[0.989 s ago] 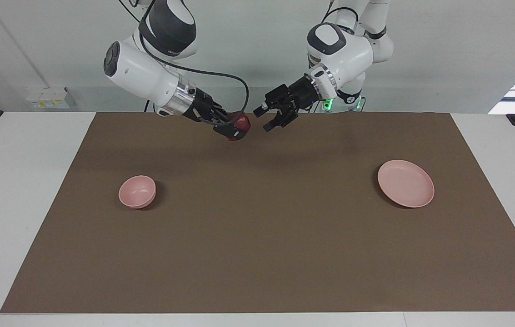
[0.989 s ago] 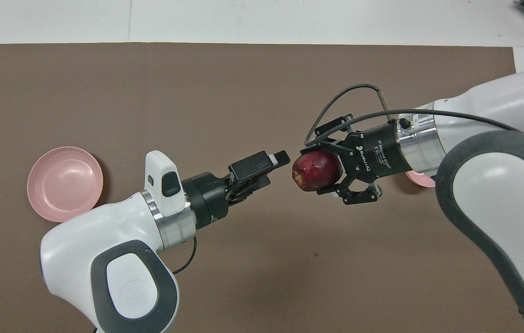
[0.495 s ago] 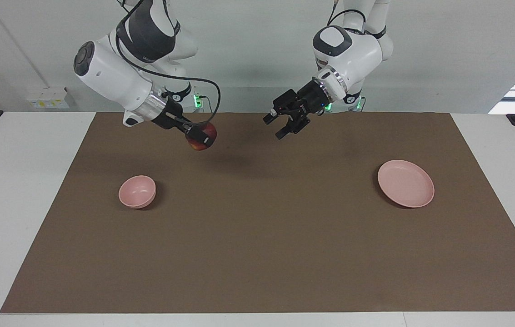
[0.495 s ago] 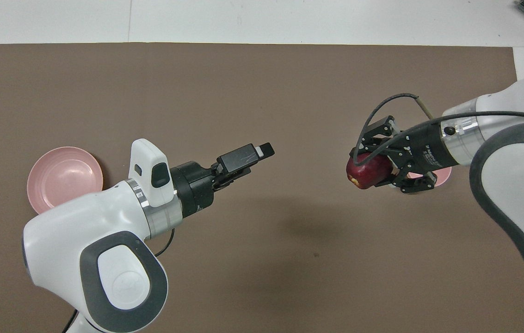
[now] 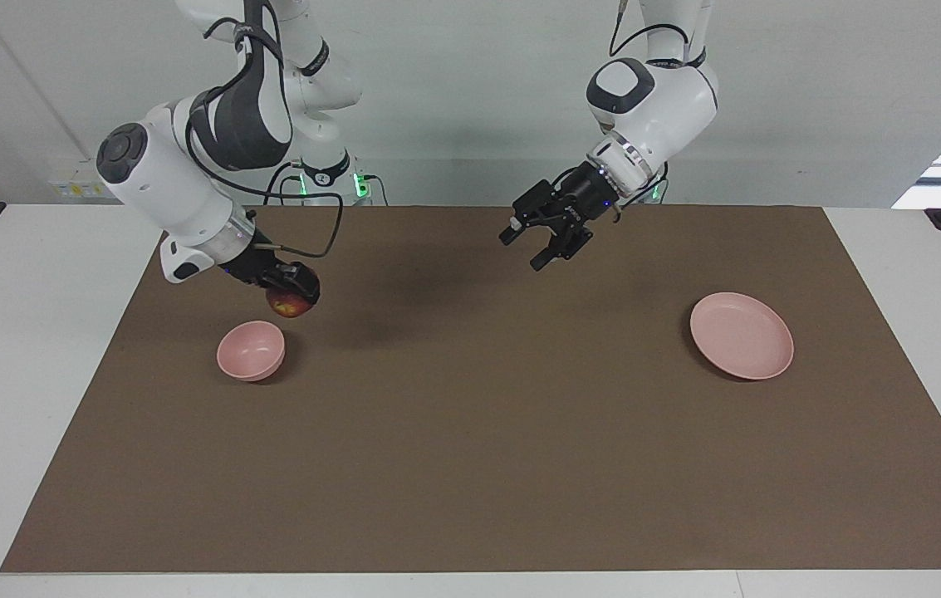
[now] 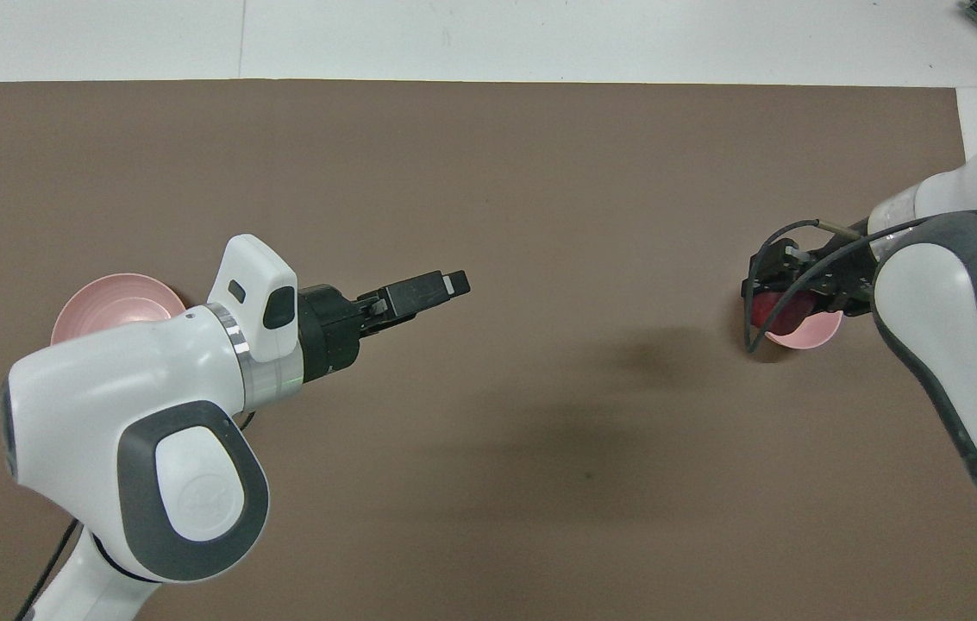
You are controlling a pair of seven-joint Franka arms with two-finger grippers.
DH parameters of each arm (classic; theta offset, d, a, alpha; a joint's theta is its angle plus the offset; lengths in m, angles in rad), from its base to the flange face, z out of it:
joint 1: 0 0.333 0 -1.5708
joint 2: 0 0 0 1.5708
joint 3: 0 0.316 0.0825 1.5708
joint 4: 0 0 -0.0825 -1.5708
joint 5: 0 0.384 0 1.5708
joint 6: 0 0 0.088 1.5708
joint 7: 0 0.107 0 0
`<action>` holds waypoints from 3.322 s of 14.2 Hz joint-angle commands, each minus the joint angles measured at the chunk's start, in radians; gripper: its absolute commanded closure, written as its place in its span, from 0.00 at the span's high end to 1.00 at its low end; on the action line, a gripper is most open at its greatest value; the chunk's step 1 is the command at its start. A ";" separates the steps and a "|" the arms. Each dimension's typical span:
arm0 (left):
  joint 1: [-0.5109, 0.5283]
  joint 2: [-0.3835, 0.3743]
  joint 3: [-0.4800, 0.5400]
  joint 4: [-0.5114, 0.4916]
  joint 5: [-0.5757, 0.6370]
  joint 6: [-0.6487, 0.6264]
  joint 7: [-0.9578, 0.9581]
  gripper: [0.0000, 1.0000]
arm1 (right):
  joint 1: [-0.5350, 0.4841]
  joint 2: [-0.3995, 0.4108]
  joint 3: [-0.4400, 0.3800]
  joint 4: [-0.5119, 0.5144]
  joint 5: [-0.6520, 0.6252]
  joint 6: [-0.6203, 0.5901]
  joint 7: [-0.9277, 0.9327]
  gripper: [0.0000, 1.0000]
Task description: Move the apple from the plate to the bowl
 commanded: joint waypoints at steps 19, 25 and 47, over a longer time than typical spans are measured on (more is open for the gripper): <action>-0.034 0.134 0.427 0.570 1.059 -0.927 -0.079 1.00 | -0.076 0.101 0.010 -0.140 -0.195 0.267 -0.252 0.00; -0.066 0.128 0.499 0.674 1.089 -1.083 0.032 1.00 | -0.085 0.132 0.010 -0.141 -0.195 0.287 -0.252 0.00; -0.084 0.097 0.559 0.662 1.078 -1.081 0.089 1.00 | -0.082 0.167 0.012 -0.143 -0.192 0.313 -0.231 0.38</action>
